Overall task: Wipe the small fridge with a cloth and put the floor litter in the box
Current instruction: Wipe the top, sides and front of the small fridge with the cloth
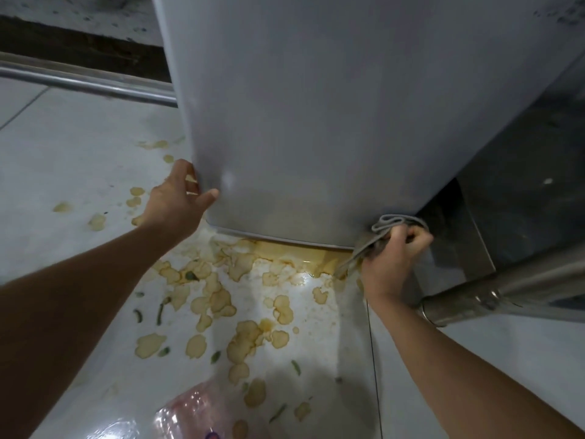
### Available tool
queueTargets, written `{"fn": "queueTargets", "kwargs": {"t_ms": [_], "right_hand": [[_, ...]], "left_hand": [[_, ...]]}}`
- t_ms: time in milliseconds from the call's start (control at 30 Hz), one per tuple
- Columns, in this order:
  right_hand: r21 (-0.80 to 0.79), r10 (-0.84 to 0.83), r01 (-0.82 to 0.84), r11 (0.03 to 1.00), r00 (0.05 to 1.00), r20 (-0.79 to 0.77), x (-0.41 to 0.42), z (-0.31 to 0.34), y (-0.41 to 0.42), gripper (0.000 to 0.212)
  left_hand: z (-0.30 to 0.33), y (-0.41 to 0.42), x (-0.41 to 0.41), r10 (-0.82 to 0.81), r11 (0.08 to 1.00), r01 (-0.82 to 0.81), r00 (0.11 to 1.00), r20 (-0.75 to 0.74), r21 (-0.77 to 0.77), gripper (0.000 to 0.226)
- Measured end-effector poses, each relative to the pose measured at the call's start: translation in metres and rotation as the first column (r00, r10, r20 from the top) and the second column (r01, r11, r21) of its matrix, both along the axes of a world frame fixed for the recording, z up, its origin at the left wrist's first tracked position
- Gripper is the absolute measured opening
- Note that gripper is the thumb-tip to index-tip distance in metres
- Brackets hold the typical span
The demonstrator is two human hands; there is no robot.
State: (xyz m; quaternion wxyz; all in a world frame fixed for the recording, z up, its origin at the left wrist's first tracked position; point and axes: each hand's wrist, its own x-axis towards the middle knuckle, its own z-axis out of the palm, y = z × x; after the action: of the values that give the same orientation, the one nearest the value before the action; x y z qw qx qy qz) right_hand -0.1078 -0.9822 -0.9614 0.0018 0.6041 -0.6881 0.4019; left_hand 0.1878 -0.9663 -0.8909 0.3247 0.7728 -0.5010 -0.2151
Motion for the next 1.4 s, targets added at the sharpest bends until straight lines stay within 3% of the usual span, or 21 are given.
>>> {"fn": "queueTargets", "kwargs": {"t_ms": [67,133,333,467,567,667,833,900,967,1033,1233,1300,1400], "right_hand": [[0.138,-0.121,0.102,0.985,0.984,0.131,0.017,0.004,0.003,0.038],[0.249,-0.193,0.155,0.956,0.972,0.134,0.038,0.003,0.006,0.048],[0.14,-0.105,0.077,0.987,0.973,0.207,0.115,-0.008,0.014,0.039],[0.1,0.085,-0.103,0.99,0.982,0.171,0.165,-0.01,0.026,0.03],[0.061,0.179,-0.185,0.981,0.98,0.083,0.183,-0.005,0.031,0.023],[0.104,0.313,-0.303,0.947,0.945,-0.099,0.149,-0.001,0.032,0.013],[0.177,0.318,-0.271,0.946,0.874,-0.366,0.051,0.005,0.023,0.026],[0.185,0.369,-0.32,0.929,0.765,-0.528,0.019,0.008,0.017,0.032],[0.202,0.432,-0.427,0.882,0.556,-0.71,0.002,0.01,0.008,0.033],[0.272,0.472,-0.473,0.838,0.38,-0.795,0.005,0.011,0.002,0.04],[0.482,0.568,-0.541,0.689,-0.011,-0.823,0.089,0.012,0.007,0.063],[0.584,0.597,-0.477,0.657,-0.144,-0.789,0.094,0.01,0.004,0.062],[0.549,0.532,-0.441,0.71,-0.176,-0.828,0.056,0.014,-0.002,0.064]], "left_hand": [[0.001,0.0,0.001,-0.004,1.0,0.004,1.0,0.029,0.015,0.031],[0.001,0.0,0.0,-0.014,1.0,0.012,0.999,0.045,0.028,0.031],[0.001,-0.002,0.007,-0.056,0.998,0.054,0.997,0.049,0.044,0.034],[-0.001,-0.002,0.011,-0.084,0.995,0.081,0.995,0.052,0.049,0.034],[0.001,-0.004,0.014,-0.116,0.991,0.112,0.992,0.054,0.073,0.034],[0.005,-0.004,0.02,-0.162,0.984,0.158,0.986,0.034,0.087,0.029],[-0.001,0.001,0.028,-0.189,0.979,0.189,0.982,-0.005,0.071,0.021],[-0.004,0.003,0.029,-0.199,0.977,0.2,0.98,-0.024,0.074,0.023],[-0.005,0.004,0.029,-0.198,0.976,0.201,0.979,-0.039,0.081,0.026],[-0.005,0.005,0.026,-0.188,0.978,0.192,0.981,-0.055,0.078,0.028],[-0.006,0.008,0.024,-0.191,0.975,0.202,0.974,-0.121,0.091,0.034],[-0.006,0.008,0.026,-0.199,0.972,0.218,0.963,-0.179,0.091,0.036],[-0.005,0.007,0.03,-0.206,0.966,0.233,0.955,-0.215,0.109,0.038]]}}
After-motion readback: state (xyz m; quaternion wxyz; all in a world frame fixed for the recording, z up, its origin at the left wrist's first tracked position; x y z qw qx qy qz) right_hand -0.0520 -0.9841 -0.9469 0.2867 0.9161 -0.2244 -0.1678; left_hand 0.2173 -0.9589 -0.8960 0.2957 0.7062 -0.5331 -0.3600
